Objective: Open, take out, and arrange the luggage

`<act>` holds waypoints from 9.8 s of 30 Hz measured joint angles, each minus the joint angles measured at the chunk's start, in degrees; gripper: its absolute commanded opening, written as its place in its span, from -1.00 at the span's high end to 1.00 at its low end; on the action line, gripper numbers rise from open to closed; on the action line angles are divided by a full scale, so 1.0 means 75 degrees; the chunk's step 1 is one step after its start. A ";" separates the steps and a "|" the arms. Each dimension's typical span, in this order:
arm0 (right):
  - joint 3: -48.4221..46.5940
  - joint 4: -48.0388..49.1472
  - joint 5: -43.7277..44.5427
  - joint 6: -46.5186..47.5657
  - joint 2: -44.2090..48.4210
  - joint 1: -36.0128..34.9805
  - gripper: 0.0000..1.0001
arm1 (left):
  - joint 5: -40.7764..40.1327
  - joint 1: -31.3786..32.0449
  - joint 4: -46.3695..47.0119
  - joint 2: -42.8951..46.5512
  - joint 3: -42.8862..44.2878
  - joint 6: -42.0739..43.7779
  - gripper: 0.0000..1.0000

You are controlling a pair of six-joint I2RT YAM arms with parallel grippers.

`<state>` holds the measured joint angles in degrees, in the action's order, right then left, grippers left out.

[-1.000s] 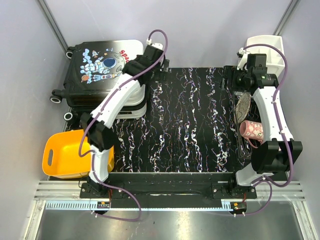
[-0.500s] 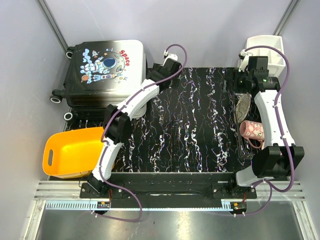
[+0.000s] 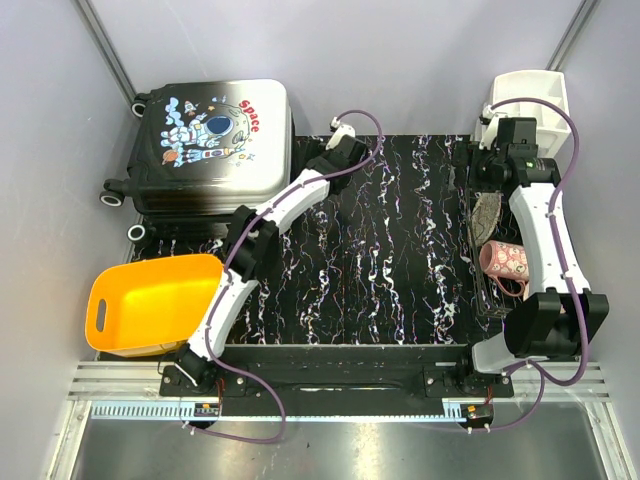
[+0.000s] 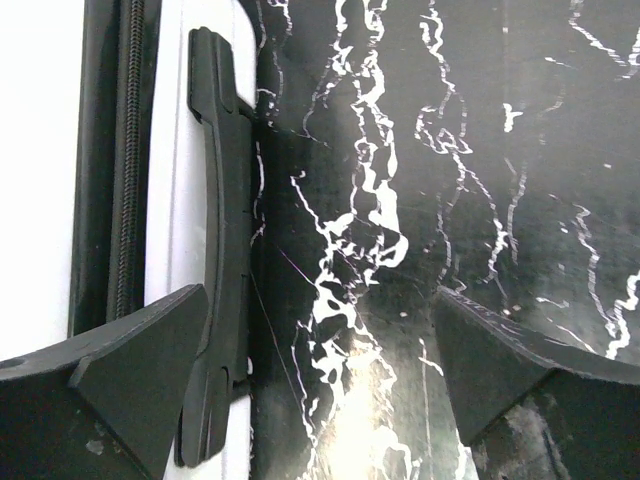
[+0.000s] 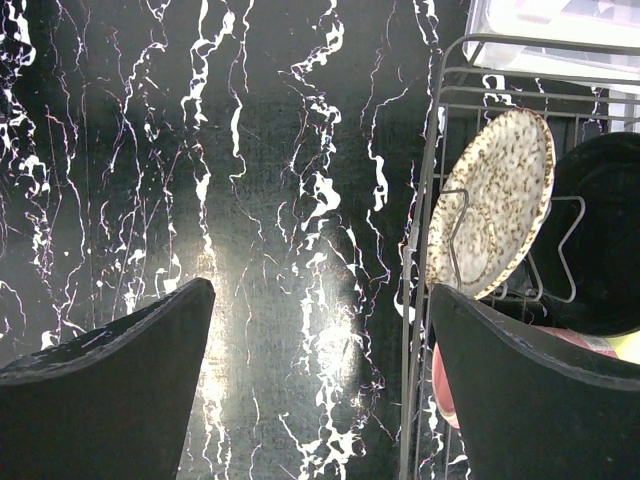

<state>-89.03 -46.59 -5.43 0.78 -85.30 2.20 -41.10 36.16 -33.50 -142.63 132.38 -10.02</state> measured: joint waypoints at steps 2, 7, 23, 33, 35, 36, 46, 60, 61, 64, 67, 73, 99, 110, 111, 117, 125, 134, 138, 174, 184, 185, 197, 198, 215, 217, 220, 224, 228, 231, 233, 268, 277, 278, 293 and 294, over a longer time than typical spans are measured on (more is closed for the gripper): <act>0.0003 0.0000 0.0003 0.0000 0.0041 0.0012 -1.00 | -0.0227 -0.0012 0.0152 -0.0152 0.0000 0.0108 -0.98; 0.0006 0.0000 0.0009 0.0003 0.0140 0.0032 -1.00 | -0.0574 -0.0096 0.0370 -0.0501 0.0000 0.0207 -0.98; 0.0076 0.0000 0.0052 0.0052 0.0169 0.0224 -0.99 | -0.0842 -0.0388 0.0300 -0.0726 0.0353 -0.0233 -0.98; 0.0050 0.0000 0.0064 0.0085 0.0169 0.0321 -0.99 | 0.0117 -0.0539 -0.0172 -0.0726 0.0571 -0.0644 -0.98; 0.0029 0.0003 0.0067 0.0102 0.0169 0.0332 -1.00 | 0.0358 -0.0592 -0.0323 -0.0734 0.0682 -0.0778 -0.93; 0.0026 0.0003 0.0067 0.0114 0.0169 0.0344 -0.99 | 0.0466 -0.0615 -0.0388 -0.0743 0.0755 -0.0860 -0.89; 0.0020 -0.0003 0.0181 0.0143 0.0166 0.0466 -1.00 | 0.1530 -0.0641 0.0119 -0.0125 -0.0289 -0.0236 -0.47; 0.0017 -0.0003 0.0111 0.0137 0.0163 0.0507 -1.00 | 0.2314 -0.0157 -0.0102 0.0714 -0.1443 -0.0017 -0.23; 0.0017 -0.0003 0.0096 0.0137 0.0163 0.0519 -1.00 | 0.2331 -0.0082 -0.0128 0.0769 -0.1515 -0.0015 -0.22; 0.0017 -0.0009 0.0000 0.0131 0.0163 0.0548 -0.99 | 0.2393 0.0230 -0.0251 0.0944 -0.1716 0.0000 -0.21; 0.0017 -0.0015 -0.0032 0.0117 0.0163 0.0554 -1.00 | 0.2433 0.0621 -0.0490 0.1055 -0.1818 0.0082 -0.19; -0.0096 -0.0152 -0.0102 0.0102 0.0128 0.0592 -1.00 | 0.2926 0.1445 -0.0816 0.1204 -0.1845 0.0154 -0.41; -0.1614 0.0361 -0.2028 -0.0828 -0.1399 0.0659 -0.99 | 0.3687 0.0726 -0.1192 0.5540 -0.1693 0.1886 -0.98; -0.5141 0.1649 -0.3634 -0.1775 -0.4232 -0.0093 -0.99 | 0.9221 -0.6050 -0.1387 0.8883 -0.5980 0.0332 -0.98; -0.5604 0.1708 -0.3689 -0.1851 -0.4593 -0.0233 -1.00 | 0.9480 -0.6458 -0.1413 0.9066 -0.6286 0.0256 -0.98; -0.8064 0.1967 -0.4004 -0.2226 -0.6592 -0.0915 -0.99 | 1.0107 -0.8023 -0.1413 0.9655 -0.7490 0.0093 -0.98; -0.7909 0.2809 -0.4278 -0.2699 -0.7376 -0.1559 -0.99 | 1.0255 -0.8236 -0.1338 0.9748 -0.8731 0.0000 -0.98; -0.7079 0.3838 -0.4945 -0.3112 -0.7431 -0.1856 -0.73 | 1.0943 -0.8224 0.0169 0.9346 -0.9358 -0.0947 -0.87; -0.5724 0.4768 -0.5246 -0.3223 -0.6965 -0.1716 -0.43 | 1.1488 -0.8163 0.0775 0.8988 -0.9483 -0.1466 -0.80; 0.1897 0.0935 -0.5208 0.0950 0.0699 -0.0711 -0.34 | 1.1217 -0.6018 0.0356 0.5132 -0.4345 0.0210 -0.85; 0.2107 0.1381 -0.5464 0.1976 0.0073 -0.0813 -0.09 | 1.2091 -0.6021 -0.1151 0.7015 -0.6403 0.1276 -0.83; 0.2183 0.1451 -0.5473 0.1990 0.0006 -0.0892 -0.09 | 1.2150 -0.6021 -0.1265 0.7096 -0.6601 0.1317 -0.83; 0.2751 0.2358 -0.4978 0.1358 -0.0128 -0.2107 -0.08 | 1.1809 -0.6327 -0.1585 0.6889 -0.6478 0.1533 -0.76; 0.2751 0.2428 -0.5001 0.1262 -0.0143 -0.2250 -0.08 | 1.1736 -0.6368 -0.1585 0.6720 -0.6286 0.1533 -0.76; 0.4243 0.3754 -0.5149 0.1110 0.1719 -0.1722 0.01 | 1.1922 -0.6481 -0.1612 0.5692 -0.5167 0.1883 -0.73; 0.4470 0.3853 -0.5158 0.1183 0.1757 -0.1536 0.02 | 1.1975 -0.6481 -0.1635 0.5692 -0.5167 0.2031 -0.73; 0.4919 0.3966 -0.5179 0.1329 0.1757 -0.1341 0.03 | 1.2056 -0.6487 -0.1682 0.5692 -0.5167 0.2256 -0.73; 0.5555 0.4427 -0.5368 0.1405 0.1757 -0.1335 0.03 | 1.2117 -0.6490 -0.1754 0.5694 -0.5167 0.2512 -0.73; 0.6184 0.5138 -0.5549 0.1402 0.1740 -0.1338 0.07 | 1.2138 -0.6490 -0.1789 0.5715 -0.5170 0.2652 -0.73; 0.6306 0.5665 -0.5657 0.1396 0.1530 -0.1373 0.13 | 1.2155 -0.6490 -0.1766 0.5756 -0.5228 0.2728 -0.73; 0.6312 0.6000 -0.5697 0.1381 0.1332 -0.1463 0.15 | 1.2161 -0.6490 -0.1769 0.5767 -0.5234 0.2760 -0.73; 0.6202 0.6353 -0.5520 0.2984 0.0458 -0.2949 0.83 | 1.2237 -0.6519 -0.1702 0.5866 -0.5371 0.2961 -0.69; 0.6510 0.6385 -0.5380 0.2955 0.1064 -0.3069 1.00 | 1.2287 -0.6540 -0.1434 0.6143 -0.5732 0.3150 -0.67; 0.6598 0.6382 -0.5412 0.2955 0.1297 -0.3080 1.00 | 1.2287 -0.6540 -0.1390 0.6178 -0.5779 0.3171 -0.67; 0.6834 0.6234 -0.4803 0.3168 0.2046 -0.3139 0.00 | 1.2252 -0.6566 -0.1099 0.6840 -0.6417 0.3777 -0.72; 0.6828 0.6234 -0.4733 0.3241 0.1976 -0.3139 -0.02 | 1.2252 -0.6566 -0.1107 0.6851 -0.6420 0.3800 -0.72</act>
<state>-37.82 0.16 -40.93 25.08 -70.48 -21.34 50.78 -13.08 -41.80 -91.24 84.23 18.48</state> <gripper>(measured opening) 0.489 0.864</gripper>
